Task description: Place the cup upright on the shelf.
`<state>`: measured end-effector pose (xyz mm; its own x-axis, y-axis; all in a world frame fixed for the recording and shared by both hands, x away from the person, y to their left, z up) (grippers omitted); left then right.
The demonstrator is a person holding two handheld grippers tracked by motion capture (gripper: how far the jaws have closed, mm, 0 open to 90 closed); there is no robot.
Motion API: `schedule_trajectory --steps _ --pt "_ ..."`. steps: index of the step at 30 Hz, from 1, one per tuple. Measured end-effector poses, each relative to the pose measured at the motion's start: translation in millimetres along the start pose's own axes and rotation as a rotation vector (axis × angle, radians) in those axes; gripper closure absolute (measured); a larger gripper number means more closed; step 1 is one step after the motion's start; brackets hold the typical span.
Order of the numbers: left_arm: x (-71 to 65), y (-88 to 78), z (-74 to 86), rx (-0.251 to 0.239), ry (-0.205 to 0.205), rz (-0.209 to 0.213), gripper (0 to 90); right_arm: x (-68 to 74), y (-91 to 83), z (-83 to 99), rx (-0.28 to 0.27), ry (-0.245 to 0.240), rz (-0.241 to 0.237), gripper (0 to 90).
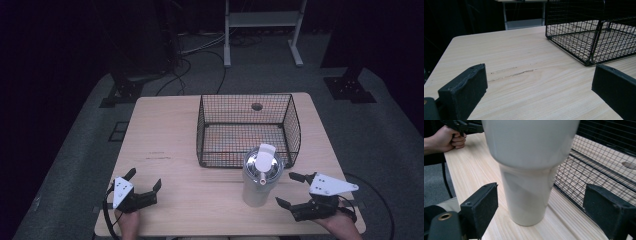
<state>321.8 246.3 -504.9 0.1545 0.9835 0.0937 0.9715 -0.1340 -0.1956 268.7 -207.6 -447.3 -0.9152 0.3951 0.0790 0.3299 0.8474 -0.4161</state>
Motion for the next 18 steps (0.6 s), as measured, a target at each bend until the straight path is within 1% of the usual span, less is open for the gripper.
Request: schedule_trajectory --steps 5,7,8,12,15,18 --pt "0.1 0.0 -0.1 -0.001 -0.001 0.002 0.0 3.3 8.7 0.1 -0.001 0.006 -0.023 12.1" --pt "0.0 -0.1 -0.1 -0.002 -0.001 0.002 0.0 3.4 9.7 0.0 -0.001 0.005 -0.024 12.1" --pt "0.0 -0.1 -0.1 -0.002 -0.001 0.002 0.0 3.8 13.1 -0.3 -0.002 0.01 -0.035 12.1" --pt "-0.3 -0.3 -0.1 -0.003 0.001 0.003 0.0 3.9 19.6 -0.9 0.002 0.008 -0.042 12.1" --pt "-0.3 -0.2 -0.1 -0.002 0.0 0.003 0.0 2.5 23.8 -0.5 0.008 0.007 -0.037 12.1" --pt "-0.3 -0.3 -0.1 -0.003 0.001 0.004 0.0 1.5 27.9 0.1 0.006 0.013 -0.042 12.1"
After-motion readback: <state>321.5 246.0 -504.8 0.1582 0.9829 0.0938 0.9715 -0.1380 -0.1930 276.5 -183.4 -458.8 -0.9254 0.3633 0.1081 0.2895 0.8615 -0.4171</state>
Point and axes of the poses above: each handheld gripper's, and its own axes: y roughly forward along the jaws, z roughly out of its underside, x roughly to its left, the point moved 7 cm from there along y, roughly forward along the jaws, and after that the axes turned 15 degrees about -z, right-handed, at the moved point
